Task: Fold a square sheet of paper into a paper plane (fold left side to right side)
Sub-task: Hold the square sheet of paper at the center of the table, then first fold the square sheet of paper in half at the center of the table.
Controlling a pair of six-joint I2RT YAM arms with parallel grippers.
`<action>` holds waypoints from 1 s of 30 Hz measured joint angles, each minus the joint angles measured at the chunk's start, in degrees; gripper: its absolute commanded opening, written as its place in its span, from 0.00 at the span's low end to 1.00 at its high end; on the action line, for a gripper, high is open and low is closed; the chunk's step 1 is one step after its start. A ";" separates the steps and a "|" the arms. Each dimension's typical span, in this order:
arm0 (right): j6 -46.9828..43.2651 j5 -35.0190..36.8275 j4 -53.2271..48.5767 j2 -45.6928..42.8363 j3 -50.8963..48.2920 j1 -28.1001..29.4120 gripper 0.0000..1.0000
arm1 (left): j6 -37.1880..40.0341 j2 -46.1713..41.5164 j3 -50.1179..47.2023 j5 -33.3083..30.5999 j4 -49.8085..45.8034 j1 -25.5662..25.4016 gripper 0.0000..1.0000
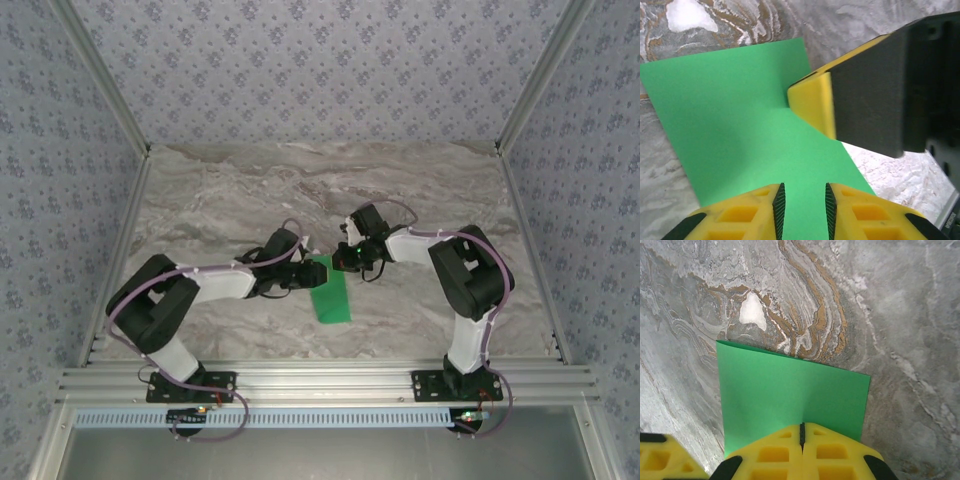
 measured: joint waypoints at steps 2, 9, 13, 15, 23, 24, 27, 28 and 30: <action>0.04 0.07 0.02 0.00 0.00 0.09 0.02 | -0.02 -0.81 -1.03 0.61 1.05 -0.02 0.29; 0.22 0.28 0.00 0.00 0.02 0.17 0.02 | -1.49 1.05 -3.17 2.84 5.07 -0.81 0.28; 0.26 0.46 -0.02 0.00 0.02 0.24 0.02 | -1.73 3.15 -3.17 3.04 5.95 -1.92 0.28; 0.37 0.48 -0.02 0.00 0.02 0.24 0.02 | -1.73 3.74 -3.17 3.04 6.29 -2.23 0.27; 0.42 0.50 -0.02 0.00 0.02 0.26 0.02 | -1.66 4.07 -3.17 2.95 6.43 -2.97 0.26; 0.42 0.50 -0.04 0.00 0.02 0.26 0.02 | -1.64 4.07 -3.17 2.93 6.43 -3.32 0.26; 0.42 0.52 -0.04 0.00 0.02 0.35 0.03 | -1.44 4.07 -3.50 2.75 6.64 -4.39 0.25; 0.44 0.52 -0.04 0.00 0.02 0.39 0.02 | -1.38 4.02 -3.76 2.54 7.15 -4.74 0.25; 0.46 0.50 -0.04 0.00 0.02 0.48 0.02 | -1.20 3.80 -4.44 2.27 8.02 -5.44 0.25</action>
